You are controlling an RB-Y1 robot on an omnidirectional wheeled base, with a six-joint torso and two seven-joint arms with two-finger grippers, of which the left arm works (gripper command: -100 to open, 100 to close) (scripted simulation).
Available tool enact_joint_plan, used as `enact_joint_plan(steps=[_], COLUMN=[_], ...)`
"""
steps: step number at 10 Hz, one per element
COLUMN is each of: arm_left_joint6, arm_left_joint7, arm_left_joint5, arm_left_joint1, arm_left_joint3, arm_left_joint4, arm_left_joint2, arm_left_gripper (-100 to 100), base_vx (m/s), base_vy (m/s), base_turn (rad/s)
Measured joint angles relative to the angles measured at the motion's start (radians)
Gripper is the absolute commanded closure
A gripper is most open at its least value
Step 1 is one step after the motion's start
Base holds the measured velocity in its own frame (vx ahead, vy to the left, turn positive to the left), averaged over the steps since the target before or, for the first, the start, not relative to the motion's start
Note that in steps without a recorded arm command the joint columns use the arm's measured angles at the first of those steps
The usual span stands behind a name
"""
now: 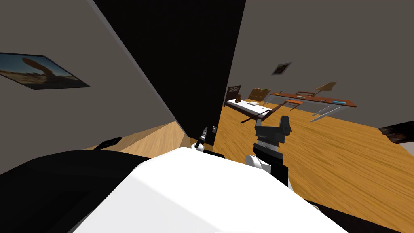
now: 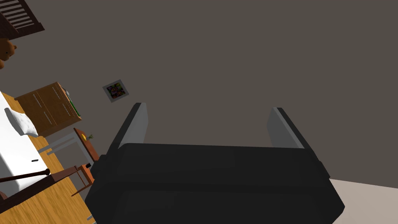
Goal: Push the door open
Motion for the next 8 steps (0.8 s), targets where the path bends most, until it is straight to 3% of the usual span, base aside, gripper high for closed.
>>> enact_joint_plan(steps=[3,4,5,8], arm_left_joint6=[-0.004,-0.016,-0.019,-0.017], arm_left_joint7=[-0.006,-0.002,-0.001,-0.002], arm_left_joint5=[0.0,0.001,0.001,0.001], arm_left_joint1=[0.001,-0.006,-0.007,-0.007], arm_left_joint3=[0.006,0.009,0.009,0.01], arm_left_joint4=[0.002,0.025,0.029,0.025], arm_left_joint2=[-0.039,-0.051,-0.053,-0.051], arm_left_gripper=[-100,-100,100,100], base_vx=[0.095,0.035,-0.01,-0.009], base_vy=[-0.158,-0.06,0.007,0.021], base_turn=[-0.001,0.011,-0.005,-0.001])
